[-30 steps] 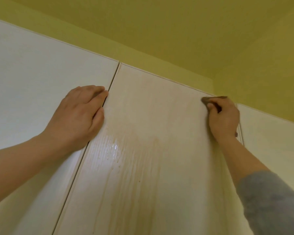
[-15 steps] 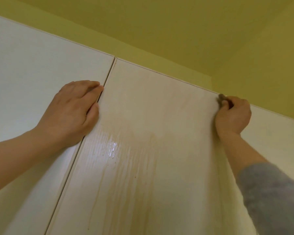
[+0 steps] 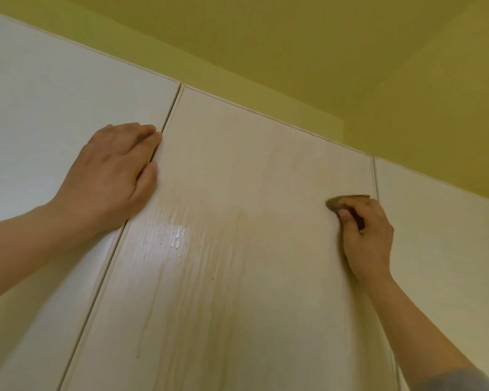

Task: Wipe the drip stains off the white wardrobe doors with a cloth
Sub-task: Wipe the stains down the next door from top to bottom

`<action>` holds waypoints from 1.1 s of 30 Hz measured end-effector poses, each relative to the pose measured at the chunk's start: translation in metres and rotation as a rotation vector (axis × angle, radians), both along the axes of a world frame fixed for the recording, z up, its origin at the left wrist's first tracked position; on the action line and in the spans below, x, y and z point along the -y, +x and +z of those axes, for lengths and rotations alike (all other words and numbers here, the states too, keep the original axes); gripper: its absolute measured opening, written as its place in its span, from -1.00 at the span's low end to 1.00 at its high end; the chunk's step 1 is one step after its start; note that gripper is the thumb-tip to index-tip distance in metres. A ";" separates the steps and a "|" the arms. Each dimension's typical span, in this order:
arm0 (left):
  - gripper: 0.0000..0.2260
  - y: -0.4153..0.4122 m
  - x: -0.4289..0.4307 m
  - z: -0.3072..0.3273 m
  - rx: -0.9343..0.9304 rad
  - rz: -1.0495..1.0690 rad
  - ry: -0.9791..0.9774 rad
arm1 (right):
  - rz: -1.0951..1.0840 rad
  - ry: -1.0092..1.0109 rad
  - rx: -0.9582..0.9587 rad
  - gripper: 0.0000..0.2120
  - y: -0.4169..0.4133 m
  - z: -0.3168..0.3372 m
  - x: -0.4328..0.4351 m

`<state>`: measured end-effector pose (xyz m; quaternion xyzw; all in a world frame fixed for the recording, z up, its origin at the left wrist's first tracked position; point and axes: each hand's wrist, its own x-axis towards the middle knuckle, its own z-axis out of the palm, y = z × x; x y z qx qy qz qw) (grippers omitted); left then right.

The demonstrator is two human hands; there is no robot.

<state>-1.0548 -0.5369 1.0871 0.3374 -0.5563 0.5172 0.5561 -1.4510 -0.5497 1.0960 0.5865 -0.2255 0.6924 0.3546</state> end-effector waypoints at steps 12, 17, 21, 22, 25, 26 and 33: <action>-0.47 -0.026 -0.020 -0.049 0.088 -0.046 0.107 | 0.216 -0.035 0.313 -0.64 0.037 -0.078 -0.051; -0.47 -0.033 -0.017 -0.071 0.149 -0.012 0.112 | -0.090 0.000 0.363 -0.73 0.005 -0.030 -0.041; -0.46 -0.037 -0.012 -0.073 0.100 -0.041 0.102 | -0.118 0.169 0.366 -0.80 -0.027 0.004 -0.027; -0.46 -0.038 -0.012 -0.074 0.093 -0.052 0.093 | -0.109 0.175 0.348 -0.80 -0.029 0.003 -0.022; -0.47 -0.038 -0.010 -0.074 0.091 -0.066 0.078 | -0.105 0.095 0.260 -0.78 -0.022 -0.021 -0.011; -0.46 -0.038 -0.009 -0.074 0.094 -0.058 0.077 | -0.092 0.071 0.230 -0.77 -0.015 -0.032 -0.008; -0.45 -0.039 -0.009 -0.076 0.090 0.019 0.139 | 0.021 0.148 -0.010 -0.72 0.044 -0.098 -0.025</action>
